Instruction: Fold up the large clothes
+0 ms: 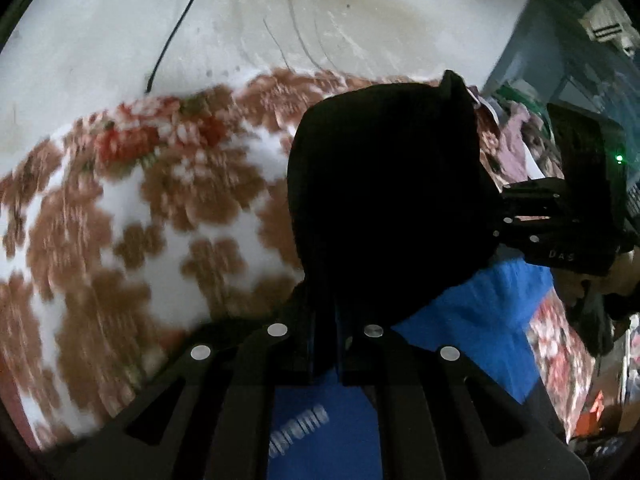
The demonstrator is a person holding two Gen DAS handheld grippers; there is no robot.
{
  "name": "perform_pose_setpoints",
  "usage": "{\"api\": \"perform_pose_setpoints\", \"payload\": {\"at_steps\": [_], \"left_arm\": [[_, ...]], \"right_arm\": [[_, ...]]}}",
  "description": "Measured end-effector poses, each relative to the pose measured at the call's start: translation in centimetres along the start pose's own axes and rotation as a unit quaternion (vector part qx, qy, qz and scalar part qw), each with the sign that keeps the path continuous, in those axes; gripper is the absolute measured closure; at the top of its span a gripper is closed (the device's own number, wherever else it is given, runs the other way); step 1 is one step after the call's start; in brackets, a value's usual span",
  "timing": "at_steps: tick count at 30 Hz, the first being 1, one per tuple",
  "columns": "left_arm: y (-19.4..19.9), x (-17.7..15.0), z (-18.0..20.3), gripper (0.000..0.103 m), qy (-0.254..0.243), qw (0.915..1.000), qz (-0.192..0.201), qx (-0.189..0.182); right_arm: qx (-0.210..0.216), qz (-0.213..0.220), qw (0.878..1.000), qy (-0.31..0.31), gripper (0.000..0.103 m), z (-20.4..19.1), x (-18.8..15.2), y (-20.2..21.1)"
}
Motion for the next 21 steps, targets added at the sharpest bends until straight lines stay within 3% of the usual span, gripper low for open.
{"api": "perform_pose_setpoints", "payload": {"at_steps": [4, 6, 7, 8, 10, 14, 16, 21], "left_arm": [[0.5, -6.1, 2.1, 0.096, 0.02, 0.9997, -0.01, 0.013], [0.6, -9.4, 3.3, 0.095, 0.023, 0.9992, -0.02, 0.026], [0.5, -10.4, 3.6, 0.091, 0.025, 0.999, -0.024, 0.029], [0.3, -12.2, 4.1, 0.09, 0.028, 0.9985, -0.034, 0.034], [0.3, -14.8, 5.3, 0.079, 0.037, 0.9974, -0.049, 0.038], [0.5, -19.8, 6.8, 0.078, 0.047, 0.9947, -0.08, 0.044], [1.2, -21.7, 7.5, 0.069, 0.049, 0.9937, -0.091, 0.044], [3.7, -23.9, 7.4, 0.06, 0.065, 0.9911, -0.104, 0.053]], "right_arm": [[0.009, -0.009, 1.0, -0.003, 0.082, -2.1, -5.6, 0.3], [0.012, -0.019, 1.0, 0.0, 0.063, -3.3, -9.0, 0.4], [0.013, -0.03, 0.999, 0.004, 0.047, -4.0, -10.9, 0.4], [0.012, -0.04, 0.999, 0.006, 0.041, -4.5, -12.8, 0.4], [0.01, -0.062, 0.998, 0.004, 0.04, -4.8, -15.6, 0.2], [0.004, -0.107, 0.994, -0.016, 0.034, -4.5, -20.7, 0.2], [-0.002, -0.124, 0.992, -0.033, 0.026, -4.1, -22.7, 1.0], [-0.019, -0.14, 0.988, -0.064, 0.023, -2.3, -25.5, 3.4]]}}
Point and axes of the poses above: each gripper's, at about its wrist camera, not at the fingertips, and y roughly against the way its jaws point, z to its right, x to its top, the point moved 3 cm from there along -y, roughly the way its jaws point, and after that the axes turned 9 degrees about -y, right-handed, at the moved point
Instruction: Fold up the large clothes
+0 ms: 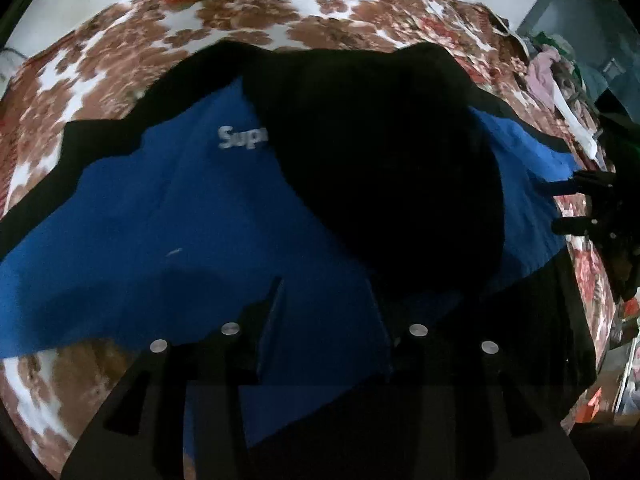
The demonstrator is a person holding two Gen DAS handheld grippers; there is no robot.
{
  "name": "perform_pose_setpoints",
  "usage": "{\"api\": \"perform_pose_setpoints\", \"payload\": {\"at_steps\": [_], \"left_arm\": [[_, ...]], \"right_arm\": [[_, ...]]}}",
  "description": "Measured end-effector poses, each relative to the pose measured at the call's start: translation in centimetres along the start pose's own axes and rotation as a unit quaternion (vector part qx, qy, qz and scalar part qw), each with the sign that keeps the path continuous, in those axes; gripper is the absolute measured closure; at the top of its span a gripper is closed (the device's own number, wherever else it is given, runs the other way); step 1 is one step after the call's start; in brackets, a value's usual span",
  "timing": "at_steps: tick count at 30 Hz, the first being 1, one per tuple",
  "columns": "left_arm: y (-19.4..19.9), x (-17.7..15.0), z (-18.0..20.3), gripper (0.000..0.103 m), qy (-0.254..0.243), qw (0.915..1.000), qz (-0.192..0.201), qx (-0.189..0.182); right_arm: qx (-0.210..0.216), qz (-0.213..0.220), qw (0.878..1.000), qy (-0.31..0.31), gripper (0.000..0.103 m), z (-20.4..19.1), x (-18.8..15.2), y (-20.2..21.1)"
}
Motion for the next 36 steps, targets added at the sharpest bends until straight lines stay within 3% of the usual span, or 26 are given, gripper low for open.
{"api": "perform_pose_setpoints", "payload": {"at_steps": [2, 4, 8, 14, 18, 19, 20, 21, 23, 24, 26, 30, 31, 33, 35, 36], "left_arm": [[0.9, 0.9, -1.4, 0.052, 0.018, 0.9998, 0.013, 0.001], [0.9, 2.8, -2.5, 0.05, 0.029, 0.9993, 0.025, 0.0], [-1.2, 9.1, -5.4, 0.05, 0.042, 0.9983, 0.041, 0.001], [-6.8, 16.2, -9.0, 0.05, 0.055, 0.9983, 0.018, 0.007], [-10.5, 18.2, -9.6, 0.05, 0.026, 0.9993, -0.015, 0.02], [-11.3, 18.5, -9.7, 0.051, 0.019, 0.9994, -0.022, 0.019], [-11.9, 18.8, -9.8, 0.053, 0.014, 0.9995, -0.022, 0.019], [-12.2, 19.0, -9.8, 0.068, 0.011, 0.9997, -0.019, 0.012], [-12.0, 19.8, -9.3, 0.081, -0.003, 0.9999, -0.005, 0.01], [-11.6, 20.2, -9.3, 0.088, -0.004, 1.0, 0.004, 0.007], [-10.3, 21.2, -9.6, 0.088, 0.001, 0.9997, 0.022, 0.007], [-10.4, 22.9, -9.7, 0.087, -0.025, 0.999, 0.016, 0.033], [-11.3, 22.9, -9.6, 0.084, -0.039, 0.9982, 0.007, 0.045], [-12.5, 22.5, -9.8, 0.078, -0.047, 0.9972, -0.002, 0.058], [-12.6, 22.0, -10.1, 0.07, -0.036, 0.9972, 0.002, 0.066], [-12.0, 21.7, -10.3, 0.066, -0.023, 0.9976, 0.007, 0.066]], "right_arm": [[0.0, 0.01, 1.0, -0.024, 0.022, 0.9, 0.9, 0.8], [-0.005, 0.024, 0.999, -0.045, 0.02, 1.5, 3.1, 0.9], [0.003, 0.061, 0.993, -0.103, 0.02, 3.8, 11.0, -0.6], [-0.01, 0.06, 0.989, -0.135, 0.02, 6.5, 19.6, -4.4], [-0.007, 0.042, 0.992, -0.123, 0.02, 6.7, 21.3, -6.9], [-0.006, 0.04, 0.992, -0.12, 0.022, 6.7, 21.5, -7.4], [-0.009, 0.035, 0.992, -0.119, 0.039, 6.9, 21.9, -8.0], [0.0, 0.028, 0.992, -0.121, 0.053, 7.0, 22.2, -8.6], [0.019, 0.03, 0.991, -0.128, 0.071, 7.1, 22.7, -8.9], [0.021, 0.038, 0.991, -0.124, 0.074, 7.0, 22.8, -8.7], [0.007, 0.054, 0.993, -0.106, 0.077, 6.9, 23.4, -7.7], [-0.002, 0.059, 0.993, -0.098, 0.076, 7.4, 24.5, -7.7], [-0.012, 0.055, 0.994, -0.091, 0.071, 7.6, 24.5, -8.6], [-0.037, 0.062, 0.995, -0.072, 0.062, 8.0, 24.2, -10.2], [-0.055, 0.076, 0.992, -0.081, 0.036, 8.6, 23.9, -10.6], [-0.05, 0.077, 0.991, -0.094, 0.031, 9.0, 23.7, -10.2]]}}
Point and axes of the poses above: each gripper's, at about its wrist camera, not at the fingertips, and y roughly against the way its jaws point, z to its right, x to its top, the point moved 3 cm from there along -y, roughly the way its jaws point, and after that the axes turned 9 degrees about -y, right-handed, at the moved point
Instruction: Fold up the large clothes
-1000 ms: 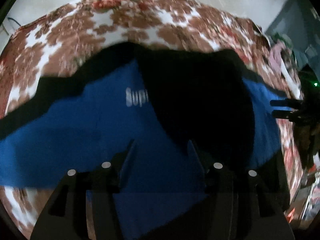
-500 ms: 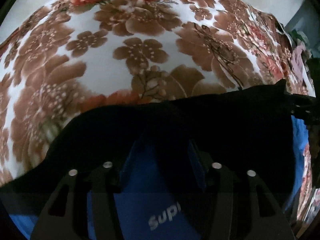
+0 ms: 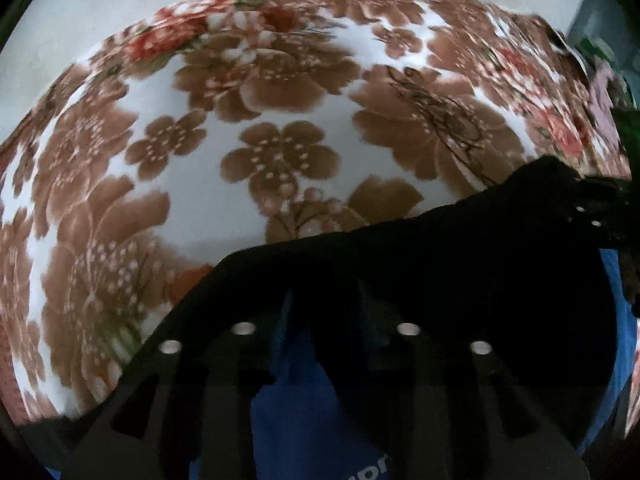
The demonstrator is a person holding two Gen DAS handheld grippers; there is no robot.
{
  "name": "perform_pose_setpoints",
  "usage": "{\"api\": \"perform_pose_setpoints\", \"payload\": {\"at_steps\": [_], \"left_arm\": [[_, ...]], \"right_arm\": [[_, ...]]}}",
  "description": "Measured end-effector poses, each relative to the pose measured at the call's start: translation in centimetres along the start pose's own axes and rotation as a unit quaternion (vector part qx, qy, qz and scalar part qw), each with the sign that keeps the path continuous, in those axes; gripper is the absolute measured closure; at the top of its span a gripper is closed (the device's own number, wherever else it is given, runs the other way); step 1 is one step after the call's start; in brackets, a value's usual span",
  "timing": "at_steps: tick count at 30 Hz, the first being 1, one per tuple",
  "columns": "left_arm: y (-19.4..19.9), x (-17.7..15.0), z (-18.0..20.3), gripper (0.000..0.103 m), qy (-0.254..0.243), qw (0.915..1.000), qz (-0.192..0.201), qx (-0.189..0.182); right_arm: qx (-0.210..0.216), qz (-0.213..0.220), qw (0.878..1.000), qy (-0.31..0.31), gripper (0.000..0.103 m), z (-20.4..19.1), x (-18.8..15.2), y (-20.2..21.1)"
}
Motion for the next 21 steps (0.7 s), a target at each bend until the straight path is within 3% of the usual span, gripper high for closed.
{"api": "perform_pose_setpoints", "payload": {"at_steps": [1, 4, 8, 12, 15, 17, 19, 21], "left_arm": [[0.7, -0.3, -0.3, 0.062, 0.009, 0.9999, 0.005, 0.001], [5.0, -2.0, -0.5, 0.053, 0.026, 0.9987, 0.043, 0.011], [9.2, -4.6, 3.1, 0.052, 0.004, 0.9984, 0.056, 0.003], [8.0, -7.6, 7.4, 0.05, -0.02, 0.999, 0.037, 0.013], [5.6, -9.5, 9.4, 0.05, -0.022, 0.9993, 0.021, 0.022], [4.0, -10.5, 9.9, 0.05, -0.024, 0.9986, 0.012, 0.046], [2.5, -11.3, 9.9, 0.042, -0.022, 0.9978, -0.001, 0.063], [2.0, -11.7, 9.6, 0.034, -0.018, 0.9968, 0.0, 0.078]], "right_arm": [[0.002, -0.002, 1.0, -0.012, 0.024, 0.3, 0.0, 0.5], [-0.007, 0.011, 1.0, 0.004, 0.023, 0.3, -1.2, 3.9], [-0.033, 0.053, 0.996, 0.058, 0.018, -3.0, -5.0, 8.8], [-0.049, 0.048, 0.995, 0.07, 0.018, -5.5, -9.0, 7.6], [-0.076, 0.026, 0.995, 0.062, 0.018, -5.3, -11.1, 5.4], [-0.104, 0.013, 0.992, 0.074, 0.018, -4.4, -12.3, 4.1], [-0.126, 0.007, 0.989, 0.077, 0.016, -3.0, -13.3, 3.3], [-0.115, 0.009, 0.991, 0.072, 0.014, -1.9, -14.0, 2.9]]}}
Point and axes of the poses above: each gripper's, at about its wrist camera, not at the fingertips, and y roughly against the way its jaws point, z to its right, x to its top, the point moved 3 cm from there along -y, roughly the way its jaws point, and after that the axes turned 9 degrees about -y, right-handed, at the moved point
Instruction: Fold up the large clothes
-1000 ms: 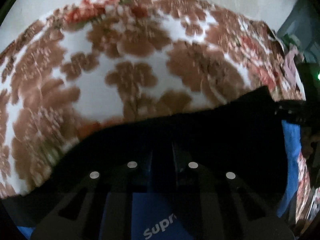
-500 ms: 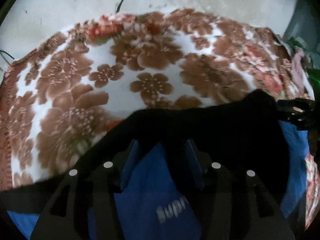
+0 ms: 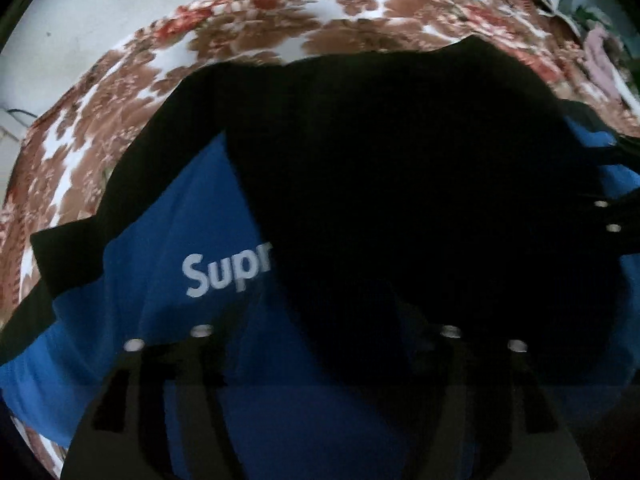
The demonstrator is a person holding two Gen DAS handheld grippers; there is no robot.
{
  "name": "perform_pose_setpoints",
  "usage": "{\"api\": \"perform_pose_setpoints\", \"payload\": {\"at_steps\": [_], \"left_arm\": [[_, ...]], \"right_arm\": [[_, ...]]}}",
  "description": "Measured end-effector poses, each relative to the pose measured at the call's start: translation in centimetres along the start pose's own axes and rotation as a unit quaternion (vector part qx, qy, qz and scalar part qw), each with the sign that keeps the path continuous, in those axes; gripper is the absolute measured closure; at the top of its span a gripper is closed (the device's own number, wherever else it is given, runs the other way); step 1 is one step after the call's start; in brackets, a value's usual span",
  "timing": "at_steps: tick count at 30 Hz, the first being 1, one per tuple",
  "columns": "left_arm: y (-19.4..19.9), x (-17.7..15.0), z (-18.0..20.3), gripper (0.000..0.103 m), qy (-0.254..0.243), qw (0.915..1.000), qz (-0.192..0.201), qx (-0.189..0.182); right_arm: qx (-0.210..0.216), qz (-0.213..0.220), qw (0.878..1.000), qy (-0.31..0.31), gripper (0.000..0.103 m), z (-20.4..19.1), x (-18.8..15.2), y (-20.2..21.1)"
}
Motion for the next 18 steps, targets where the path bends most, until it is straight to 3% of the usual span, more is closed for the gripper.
{"api": "perform_pose_setpoints", "payload": {"at_steps": [4, 9, 13, 18], "left_arm": [[1.0, 0.6, -0.1, 0.033, 0.008, 0.9998, -0.005, 0.017], [7.1, 0.3, -0.4, 0.024, 0.041, 0.9983, 0.034, 0.023], [12.4, -2.4, -0.8, 0.018, 0.072, 0.9954, 0.051, 0.036], [15.7, -6.9, -3.4, 0.011, 0.126, 0.9883, 0.063, 0.057]], "right_arm": [[-0.003, 0.008, 1.0, 0.003, 0.014, 0.5, -0.2, 0.7], [0.01, 0.029, 1.0, -0.007, 0.013, 1.2, -0.6, 5.4], [0.03, 0.032, 0.999, -0.008, 0.01, 0.3, -1.7, 8.9], [0.038, 0.048, 0.998, 0.022, 0.01, -3.6, -2.6, 11.9]]}}
Point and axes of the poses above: each gripper's, at about its wrist camera, not at the fingertips, and y roughly against the way its jaws point, z to its right, x to its top, the point moved 3 cm from there along -y, roughly the way its jaws point, and after that the axes turned 9 degrees about -y, right-handed, at the moved point
